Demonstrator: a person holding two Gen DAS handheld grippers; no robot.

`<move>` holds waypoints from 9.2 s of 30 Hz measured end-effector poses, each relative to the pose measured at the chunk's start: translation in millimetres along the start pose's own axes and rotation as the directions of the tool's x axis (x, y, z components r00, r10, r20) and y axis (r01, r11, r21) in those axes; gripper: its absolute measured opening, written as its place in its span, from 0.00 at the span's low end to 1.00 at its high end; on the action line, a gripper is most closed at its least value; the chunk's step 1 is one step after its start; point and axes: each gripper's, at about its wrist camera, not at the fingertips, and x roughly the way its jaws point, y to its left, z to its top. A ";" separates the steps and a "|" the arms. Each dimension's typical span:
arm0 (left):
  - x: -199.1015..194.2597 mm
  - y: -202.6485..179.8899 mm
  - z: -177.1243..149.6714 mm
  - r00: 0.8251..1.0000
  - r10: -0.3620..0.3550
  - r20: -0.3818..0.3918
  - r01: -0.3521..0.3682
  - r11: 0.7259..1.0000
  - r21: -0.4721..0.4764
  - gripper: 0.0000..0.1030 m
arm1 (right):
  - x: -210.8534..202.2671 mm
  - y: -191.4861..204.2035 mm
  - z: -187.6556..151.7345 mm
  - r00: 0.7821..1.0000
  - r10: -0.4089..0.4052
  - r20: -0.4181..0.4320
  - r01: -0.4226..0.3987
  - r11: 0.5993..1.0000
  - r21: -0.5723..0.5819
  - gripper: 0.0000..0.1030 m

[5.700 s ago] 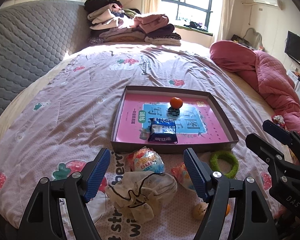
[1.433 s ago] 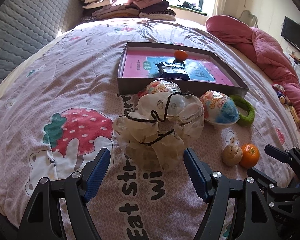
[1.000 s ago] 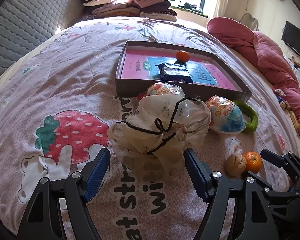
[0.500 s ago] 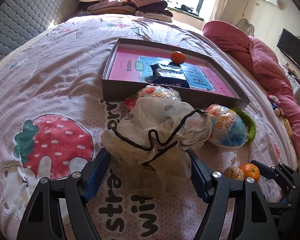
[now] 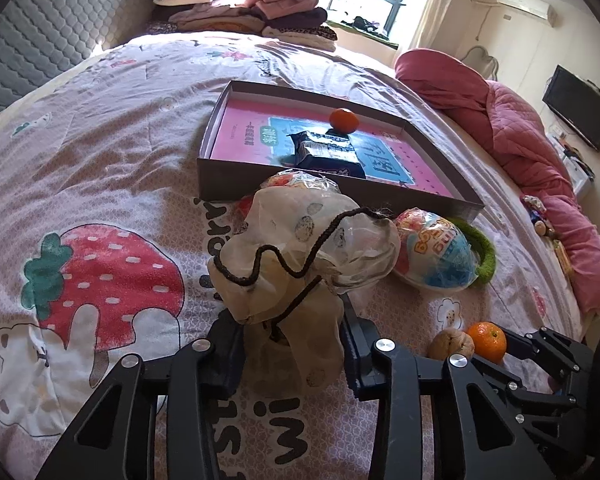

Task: Organize objects
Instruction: 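Close the left tool on the white mesh bag while the right tool closes on the orange, then carry the mesh bag with the left tool while the right tool carries the orange over the tray, then lower the mesh bag into the tray and open the left tool while the right tool lowers the orange, then open the right tool to release the orange in the tray while the left tool pulls back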

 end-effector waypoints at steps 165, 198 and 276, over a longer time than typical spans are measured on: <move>79.4 -8.0 128.9 0.989 0.149 0.015 -0.149 0.985 0.083 0.28 | 72.5 -70.2 142.8 0.991 -0.062 0.115 0.064 0.998 -0.017 0.40; 88.7 4.3 123.1 0.984 0.174 -0.040 -0.171 0.984 0.056 0.34 | 94.2 -75.8 135.3 0.997 -0.080 0.016 0.079 0.997 0.017 0.40; -66.9 -46.2 94.9 0.970 0.118 0.214 -0.131 0.990 0.044 0.73 | -42.9 -48.3 128.2 0.957 -0.097 0.275 0.092 0.995 0.031 0.55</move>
